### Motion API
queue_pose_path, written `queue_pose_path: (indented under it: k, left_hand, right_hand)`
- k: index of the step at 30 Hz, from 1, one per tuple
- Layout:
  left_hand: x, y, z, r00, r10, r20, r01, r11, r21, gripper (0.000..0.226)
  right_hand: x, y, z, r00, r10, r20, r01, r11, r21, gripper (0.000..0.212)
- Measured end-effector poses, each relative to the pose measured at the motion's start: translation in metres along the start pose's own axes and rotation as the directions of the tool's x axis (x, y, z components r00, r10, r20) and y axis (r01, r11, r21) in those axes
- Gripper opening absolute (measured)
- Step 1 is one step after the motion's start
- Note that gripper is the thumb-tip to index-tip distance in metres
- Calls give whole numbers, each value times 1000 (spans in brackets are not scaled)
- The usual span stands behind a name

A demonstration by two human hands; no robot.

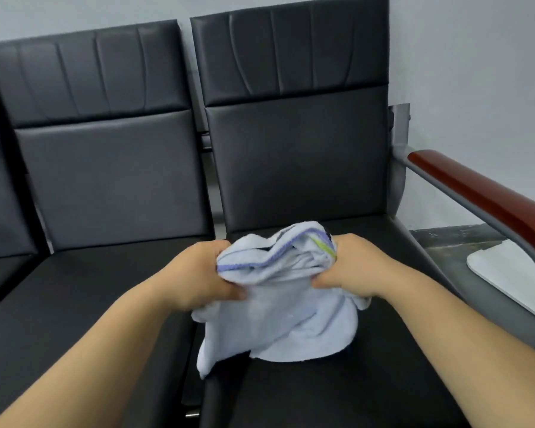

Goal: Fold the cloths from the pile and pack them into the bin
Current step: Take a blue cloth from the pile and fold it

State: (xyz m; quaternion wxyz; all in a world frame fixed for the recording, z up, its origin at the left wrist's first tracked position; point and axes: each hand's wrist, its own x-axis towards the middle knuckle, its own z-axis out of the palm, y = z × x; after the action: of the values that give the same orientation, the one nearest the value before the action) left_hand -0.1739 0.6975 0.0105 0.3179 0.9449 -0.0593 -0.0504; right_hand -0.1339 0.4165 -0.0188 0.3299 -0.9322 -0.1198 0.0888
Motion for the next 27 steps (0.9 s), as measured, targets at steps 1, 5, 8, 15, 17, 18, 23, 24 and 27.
queue_pose_path:
  k: [1, 5, 8, 15, 17, 18, 23, 24, 27]
  left_hand:
    - [7, 2, -3, 998, -5, -58, 15, 986, 167, 21]
    - [34, 7, -21, 956, 35, -293, 75, 932, 354, 9]
    - [46, 21, -41, 912, 90, -401, 55, 940, 336, 13]
    - [38, 47, -57, 861, 185, -473, 22, 917, 399, 12]
    - [29, 39, -44, 923, 139, -359, 5, 928, 373, 18]
    - [25, 33, -36, 947, 125, -295, -13, 934, 357, 18]
    - [9, -11, 26, 990, -46, 134, 8, 962, 272, 28]
    - [9, -21, 36, 975, -79, 206, 19, 960, 279, 32]
    - [9, -42, 56, 925, -176, 336, 60, 943, 328, 39]
  right_hand:
    - [4, -4, -4, 1000, -19, -6, 19, 998, -66, 25]
    - [31, -16, -25, 985, -91, -150, 45, 958, -285, 8]
    - [44, -33, -50, 935, -171, -311, 56, 936, -347, 7]
    - [22, -47, -80, 884, -260, -388, 56, 883, -465, 27]
    - [9, -31, -70, 933, -203, -297, 68, 911, -407, 18]
    - [5, -21, -64, 962, -157, -224, 62, 923, -381, 16]
    - [-12, 40, -11, 952, 195, 234, -125, 950, -285, 40]
    - [-13, 47, -5, 932, 228, 280, -148, 948, -281, 46]
    - [-8, 59, 6, 923, 232, 307, -151, 953, -264, 46]
